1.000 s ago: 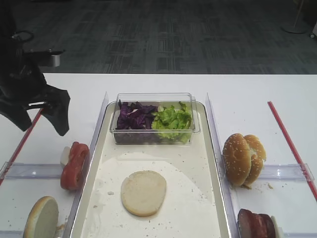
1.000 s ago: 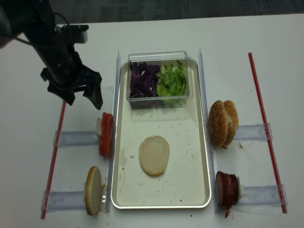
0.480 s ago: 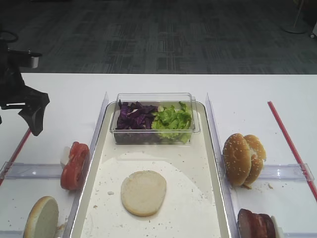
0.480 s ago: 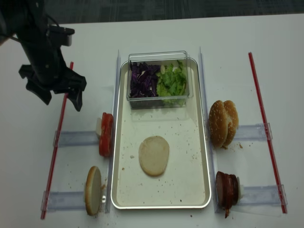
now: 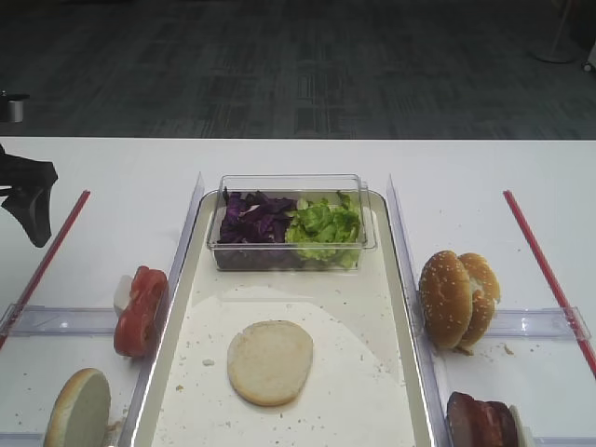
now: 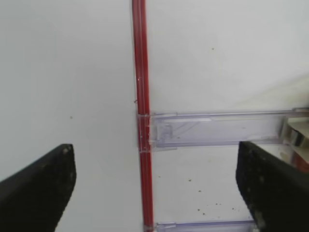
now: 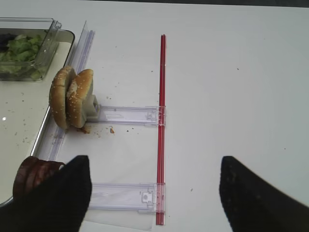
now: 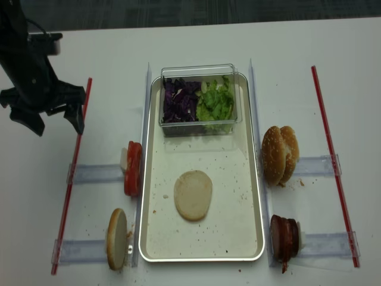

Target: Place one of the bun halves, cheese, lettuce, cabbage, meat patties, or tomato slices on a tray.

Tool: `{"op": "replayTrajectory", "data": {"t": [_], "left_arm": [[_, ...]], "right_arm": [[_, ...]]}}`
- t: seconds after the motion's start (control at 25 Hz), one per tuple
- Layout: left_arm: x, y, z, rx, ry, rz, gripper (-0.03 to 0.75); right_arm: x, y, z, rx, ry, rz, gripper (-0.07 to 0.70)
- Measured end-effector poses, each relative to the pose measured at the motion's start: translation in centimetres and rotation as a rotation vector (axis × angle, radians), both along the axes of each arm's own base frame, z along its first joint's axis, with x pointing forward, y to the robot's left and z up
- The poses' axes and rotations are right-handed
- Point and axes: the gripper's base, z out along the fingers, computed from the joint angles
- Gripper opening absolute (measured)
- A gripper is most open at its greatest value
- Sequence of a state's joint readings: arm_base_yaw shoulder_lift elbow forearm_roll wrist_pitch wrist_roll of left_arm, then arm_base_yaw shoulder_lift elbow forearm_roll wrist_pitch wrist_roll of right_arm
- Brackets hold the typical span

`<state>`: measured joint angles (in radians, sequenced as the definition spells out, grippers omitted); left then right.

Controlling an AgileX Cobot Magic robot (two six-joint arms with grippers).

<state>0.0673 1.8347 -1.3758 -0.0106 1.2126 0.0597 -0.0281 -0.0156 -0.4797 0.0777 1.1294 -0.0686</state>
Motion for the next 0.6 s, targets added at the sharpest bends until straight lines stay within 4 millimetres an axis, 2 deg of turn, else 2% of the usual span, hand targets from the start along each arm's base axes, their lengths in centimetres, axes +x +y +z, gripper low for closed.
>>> {"op": "replayTrajectory", "data": {"t": [0.4, 0.6], "left_arm": [[0.0, -1.0, 0.3, -0.100, -0.018, -0.048, 0.617], [-0.7, -1.3, 2.4, -0.098, -0.077, -0.079, 0.617]], "right_arm": [[0.0, 0.0, 0.0, 0.000, 0.000, 0.000, 0.571], [0.0, 0.0, 0.0, 0.000, 0.000, 0.000, 0.571]]}}
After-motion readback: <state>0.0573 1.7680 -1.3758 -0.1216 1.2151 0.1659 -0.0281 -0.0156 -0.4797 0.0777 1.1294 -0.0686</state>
